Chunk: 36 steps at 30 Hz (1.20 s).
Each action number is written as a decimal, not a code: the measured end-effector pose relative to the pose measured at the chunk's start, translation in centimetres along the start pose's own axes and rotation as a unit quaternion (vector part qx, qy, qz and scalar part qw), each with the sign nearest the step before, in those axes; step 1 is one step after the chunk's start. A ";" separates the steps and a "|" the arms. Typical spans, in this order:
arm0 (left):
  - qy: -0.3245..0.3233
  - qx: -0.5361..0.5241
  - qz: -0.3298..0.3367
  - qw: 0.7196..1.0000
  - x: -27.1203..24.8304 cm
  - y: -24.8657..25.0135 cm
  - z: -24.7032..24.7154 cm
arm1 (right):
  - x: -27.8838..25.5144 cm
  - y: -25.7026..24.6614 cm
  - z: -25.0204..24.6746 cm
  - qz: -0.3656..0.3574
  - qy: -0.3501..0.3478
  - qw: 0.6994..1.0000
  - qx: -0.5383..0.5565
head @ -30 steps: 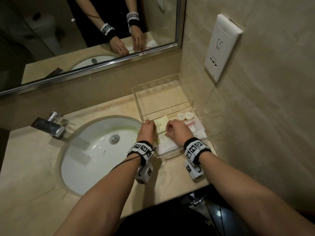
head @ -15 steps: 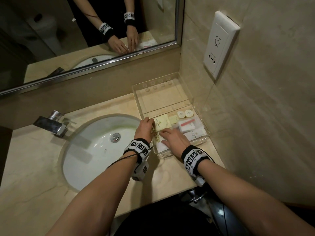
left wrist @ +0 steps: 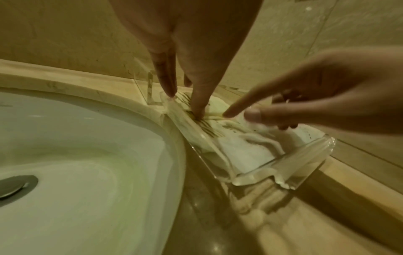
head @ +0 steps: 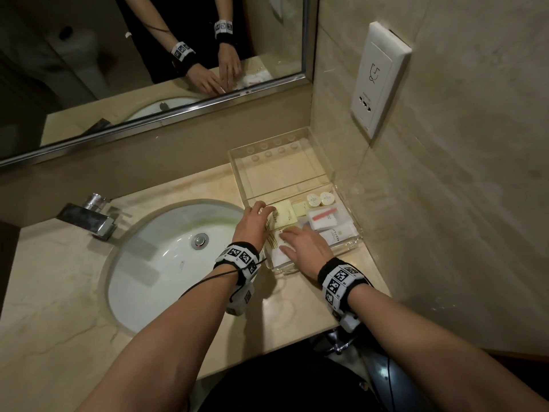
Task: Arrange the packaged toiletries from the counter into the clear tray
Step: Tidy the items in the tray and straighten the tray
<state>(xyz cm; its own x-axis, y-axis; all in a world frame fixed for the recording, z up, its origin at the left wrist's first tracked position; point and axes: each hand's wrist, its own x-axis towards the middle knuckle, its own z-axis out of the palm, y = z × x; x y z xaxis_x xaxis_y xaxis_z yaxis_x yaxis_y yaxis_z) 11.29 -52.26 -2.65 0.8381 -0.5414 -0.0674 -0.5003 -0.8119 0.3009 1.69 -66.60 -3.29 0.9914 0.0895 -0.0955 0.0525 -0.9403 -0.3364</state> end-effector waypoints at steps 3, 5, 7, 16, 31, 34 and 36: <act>-0.024 0.039 0.020 0.999 0.1 -0.3 0.3 | 0.0 0.4 -0.8 0.058 0.069 0.996 0.027; -0.032 0.045 0.020 0.998 0.1 -0.3 0.5 | -0.2 1.1 -1.3 0.090 0.090 0.992 0.024; -0.035 0.045 0.019 0.998 0.1 -0.3 0.6 | -0.5 2.0 -1.5 0.107 0.095 0.990 0.020; -0.033 0.046 0.039 0.998 0.5 0.6 0.0 | -1.6 4.0 -1.6 0.136 0.096 0.983 0.075; -0.157 -0.071 0.034 0.984 -1.7 3.0 -0.2 | -3.6 5.4 -2.3 0.196 0.140 0.966 0.091; -0.171 -0.079 0.015 0.982 -2.0 3.6 0.1 | -3.8 5.6 -2.2 0.217 0.131 0.962 0.101; -0.172 -0.084 0.007 0.981 -2.1 3.7 0.3 | -3.8 5.7 -2.0 0.222 0.126 0.962 0.094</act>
<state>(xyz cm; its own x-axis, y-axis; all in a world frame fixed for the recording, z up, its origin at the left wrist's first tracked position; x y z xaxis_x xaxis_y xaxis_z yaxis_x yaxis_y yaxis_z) 7.65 -54.17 -1.73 0.6938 -0.6175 -0.3707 -0.4444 -0.7721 0.4544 -1.57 -72.97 -2.92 0.9097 -0.4126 -0.0467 -0.3826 -0.7890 -0.4807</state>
